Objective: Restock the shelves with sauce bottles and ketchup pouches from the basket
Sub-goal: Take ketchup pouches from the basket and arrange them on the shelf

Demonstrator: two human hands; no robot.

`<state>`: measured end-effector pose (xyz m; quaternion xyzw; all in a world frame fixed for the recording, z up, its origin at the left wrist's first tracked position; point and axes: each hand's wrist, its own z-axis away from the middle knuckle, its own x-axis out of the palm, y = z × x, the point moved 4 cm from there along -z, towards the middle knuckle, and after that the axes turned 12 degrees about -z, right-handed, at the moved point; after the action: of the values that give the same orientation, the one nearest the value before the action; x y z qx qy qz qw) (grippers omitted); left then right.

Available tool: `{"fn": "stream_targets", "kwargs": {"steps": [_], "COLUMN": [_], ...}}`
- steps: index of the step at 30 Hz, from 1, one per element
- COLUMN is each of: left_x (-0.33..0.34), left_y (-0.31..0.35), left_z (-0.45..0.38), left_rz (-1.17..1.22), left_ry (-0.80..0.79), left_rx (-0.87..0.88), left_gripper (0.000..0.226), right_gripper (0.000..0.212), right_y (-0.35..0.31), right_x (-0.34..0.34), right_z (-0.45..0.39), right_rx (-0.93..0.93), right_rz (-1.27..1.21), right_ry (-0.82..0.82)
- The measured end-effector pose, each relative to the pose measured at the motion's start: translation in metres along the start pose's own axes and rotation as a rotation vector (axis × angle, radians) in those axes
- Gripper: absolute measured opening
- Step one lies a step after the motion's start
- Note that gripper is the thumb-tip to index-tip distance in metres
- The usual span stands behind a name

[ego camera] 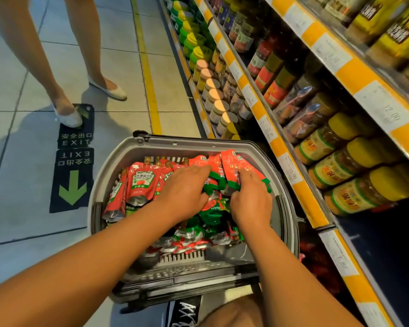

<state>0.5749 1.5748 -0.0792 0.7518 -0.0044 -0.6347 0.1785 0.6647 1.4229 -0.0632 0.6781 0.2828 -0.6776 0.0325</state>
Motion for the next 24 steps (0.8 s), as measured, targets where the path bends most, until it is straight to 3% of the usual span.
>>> {"fn": "stream_targets", "kwargs": {"steps": [3, 8, 14, 19, 24], "left_x": [-0.012, -0.034, -0.069, -0.105, -0.137], "left_y": [-0.005, -0.026, -0.042, -0.029, 0.008], "left_z": [0.011, 0.021, 0.033, 0.039, 0.038], "left_rz": [0.065, 0.152, 0.232, 0.292, 0.409], "left_ry": [0.060, 0.141, 0.227, 0.300, 0.321], "left_rx": [-0.038, -0.138, -0.296, -0.309, -0.237], "left_gripper": [0.062, 0.033, 0.021, 0.012, 0.006], "right_gripper": [0.052, 0.021, 0.027, 0.031, 0.005], "right_y": [-0.001, 0.004, 0.011, 0.017, 0.029], "right_x": [-0.010, -0.024, -0.046, -0.075, -0.115], "right_z": [0.003, 0.012, 0.027, 0.048, 0.084], "right_rx": [0.016, 0.079, 0.188, 0.254, 0.283], "right_rz": [-0.067, -0.144, -0.239, -0.398, -0.537], "right_ry": [0.044, 0.128, 0.235, 0.328, 0.452]}}
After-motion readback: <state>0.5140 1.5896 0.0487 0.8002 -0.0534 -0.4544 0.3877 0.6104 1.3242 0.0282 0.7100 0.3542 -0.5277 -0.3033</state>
